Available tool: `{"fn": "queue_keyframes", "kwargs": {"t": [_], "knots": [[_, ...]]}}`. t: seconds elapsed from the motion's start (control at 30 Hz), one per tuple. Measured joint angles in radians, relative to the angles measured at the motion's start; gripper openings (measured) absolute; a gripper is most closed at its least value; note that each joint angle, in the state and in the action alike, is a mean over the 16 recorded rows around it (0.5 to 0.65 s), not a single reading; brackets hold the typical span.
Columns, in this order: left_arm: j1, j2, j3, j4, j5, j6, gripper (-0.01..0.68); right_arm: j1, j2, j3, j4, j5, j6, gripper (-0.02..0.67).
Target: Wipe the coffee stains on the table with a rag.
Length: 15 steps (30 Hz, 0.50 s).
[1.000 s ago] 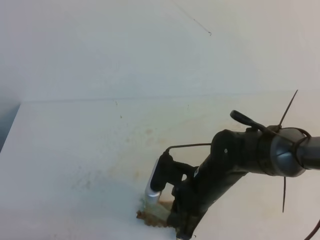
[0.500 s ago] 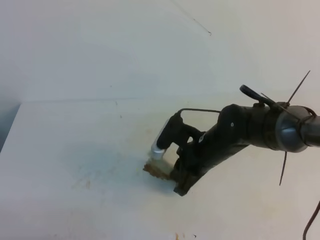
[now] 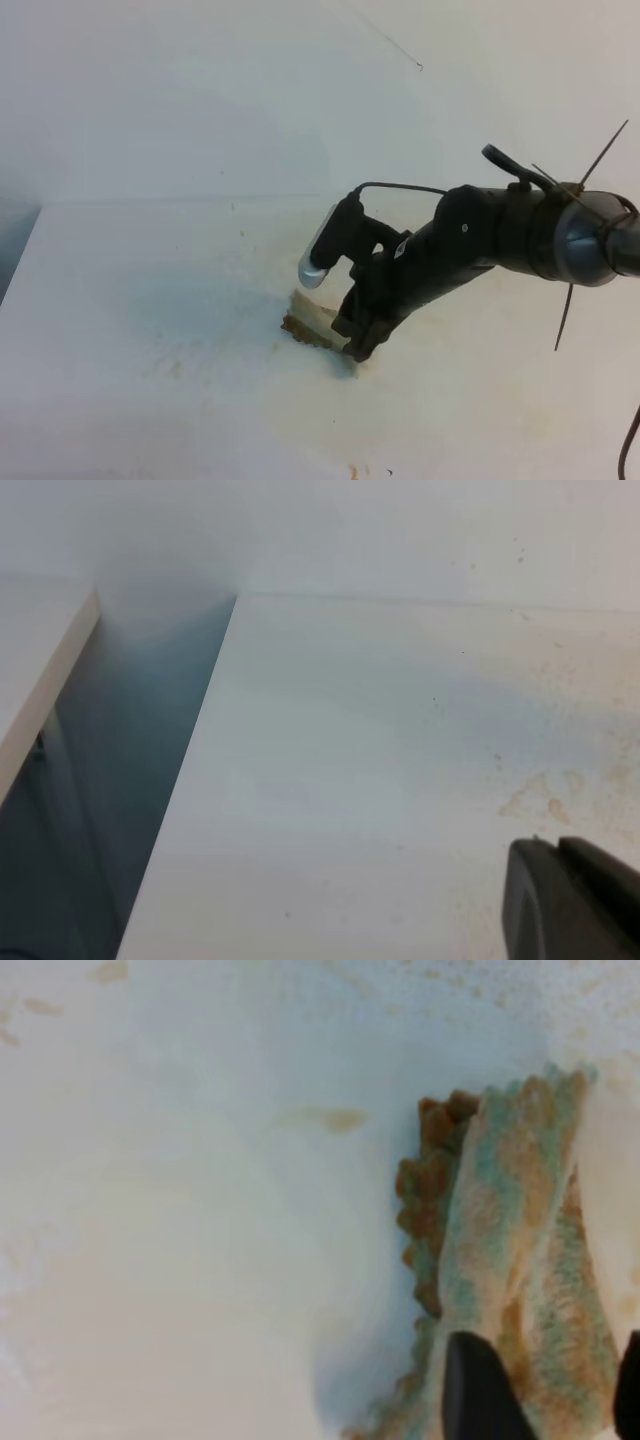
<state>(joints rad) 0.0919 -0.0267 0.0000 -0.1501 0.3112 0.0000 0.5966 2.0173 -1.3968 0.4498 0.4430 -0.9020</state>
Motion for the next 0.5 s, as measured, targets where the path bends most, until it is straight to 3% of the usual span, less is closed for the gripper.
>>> {"fn": "queue_keyframes", "kwargs": {"t": [0.27, 0.5], "knots": [[0.000, 0.000, 0.000, 0.000, 0.000, 0.000, -0.003, -0.003, -0.151, 0.021, -0.023, 0.071, 0.042, 0.114], [0.000, 0.000, 0.000, 0.000, 0.000, 0.000, -0.004, -0.005, -0.408, 0.148, -0.031, 0.063, 0.130, 0.017]]}}
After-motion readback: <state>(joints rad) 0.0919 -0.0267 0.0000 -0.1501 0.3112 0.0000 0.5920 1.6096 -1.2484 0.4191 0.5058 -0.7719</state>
